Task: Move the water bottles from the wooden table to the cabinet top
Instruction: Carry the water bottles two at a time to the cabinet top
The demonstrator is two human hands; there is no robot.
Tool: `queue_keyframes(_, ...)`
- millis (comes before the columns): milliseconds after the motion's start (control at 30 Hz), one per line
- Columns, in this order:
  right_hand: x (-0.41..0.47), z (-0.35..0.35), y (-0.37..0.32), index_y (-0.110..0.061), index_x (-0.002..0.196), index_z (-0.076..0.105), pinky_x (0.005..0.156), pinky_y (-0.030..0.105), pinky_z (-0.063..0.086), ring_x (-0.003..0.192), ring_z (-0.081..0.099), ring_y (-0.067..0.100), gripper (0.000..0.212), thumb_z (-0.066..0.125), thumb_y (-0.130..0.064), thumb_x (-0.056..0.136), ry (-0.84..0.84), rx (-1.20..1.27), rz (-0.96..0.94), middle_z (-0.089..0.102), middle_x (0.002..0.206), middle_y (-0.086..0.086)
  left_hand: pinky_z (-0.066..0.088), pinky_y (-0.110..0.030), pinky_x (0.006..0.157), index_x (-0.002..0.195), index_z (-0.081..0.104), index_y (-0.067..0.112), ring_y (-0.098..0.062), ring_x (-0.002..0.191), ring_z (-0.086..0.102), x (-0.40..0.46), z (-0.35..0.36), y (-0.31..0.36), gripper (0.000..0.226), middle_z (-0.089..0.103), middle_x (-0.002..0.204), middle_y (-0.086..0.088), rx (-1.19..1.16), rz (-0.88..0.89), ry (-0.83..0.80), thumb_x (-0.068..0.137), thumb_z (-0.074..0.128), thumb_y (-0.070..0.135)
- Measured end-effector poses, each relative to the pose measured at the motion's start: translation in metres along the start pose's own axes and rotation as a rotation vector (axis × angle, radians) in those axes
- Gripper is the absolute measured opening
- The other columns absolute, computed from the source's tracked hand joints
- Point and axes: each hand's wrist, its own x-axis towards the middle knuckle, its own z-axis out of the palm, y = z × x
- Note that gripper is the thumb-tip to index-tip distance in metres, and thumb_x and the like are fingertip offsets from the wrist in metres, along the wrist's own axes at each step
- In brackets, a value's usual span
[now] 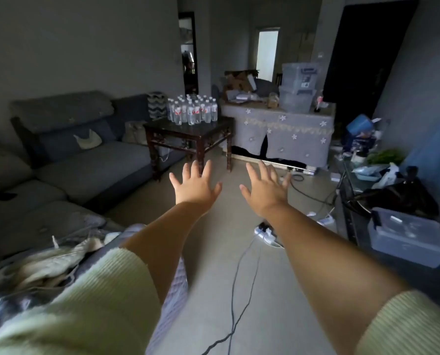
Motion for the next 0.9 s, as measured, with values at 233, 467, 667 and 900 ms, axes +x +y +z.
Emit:
queue_keyframes(233,0.049,0.037,-0.007,-0.034,0.154,0.006,0.113,0.064,0.003,0.149,0.007,0.027,0.064,0.03,-0.054,0.098,-0.061,-0.021,-0.027,0.005,0.163,0.001,0.004,-0.064,0.112,0.151,0.009,0.03,-0.028,0.147,0.005,0.043,0.035,-0.01,0.068,0.012,0.159,-0.007,0.032,-0.012,-0.035,0.094,0.033,0.058)
queue_keyframes(467,0.146,0.073,-0.017,-0.034,0.154,0.006,0.113,0.063,0.012,0.149,0.005,0.028,0.064,0.032,-0.052,0.099,-0.143,-0.002,0.007,0.002,0.163,0.001,0.01,-0.064,0.112,0.151,0.007,0.03,-0.028,0.147,0.007,0.143,0.072,-0.04,0.07,0.013,0.159,-0.007,-0.026,-0.016,-0.065,0.093,0.036,0.056)
queue_keyframes(667,0.234,0.096,-0.029,-0.03,0.154,0.011,0.114,0.058,0.017,0.148,0.009,0.027,0.062,0.033,-0.05,0.099,-0.167,-0.017,-0.003,0.007,0.162,0.003,0.012,-0.063,0.112,0.151,0.008,0.028,-0.027,0.146,0.01,0.239,0.092,-0.068,0.07,0.016,0.158,-0.007,0.022,-0.014,-0.094,0.093,0.037,0.056)
queue_keyframes(900,0.325,0.13,-0.045,-0.028,0.153,0.018,0.114,0.057,0.016,0.147,0.013,0.028,0.059,0.032,-0.048,0.099,-0.181,-0.022,-0.046,0.013,0.161,0.004,0.013,-0.064,0.111,0.15,0.012,0.027,-0.029,0.145,0.014,0.317,0.121,-0.09,0.066,0.023,0.155,-0.008,0.048,-0.02,-0.116,0.094,0.034,0.055)
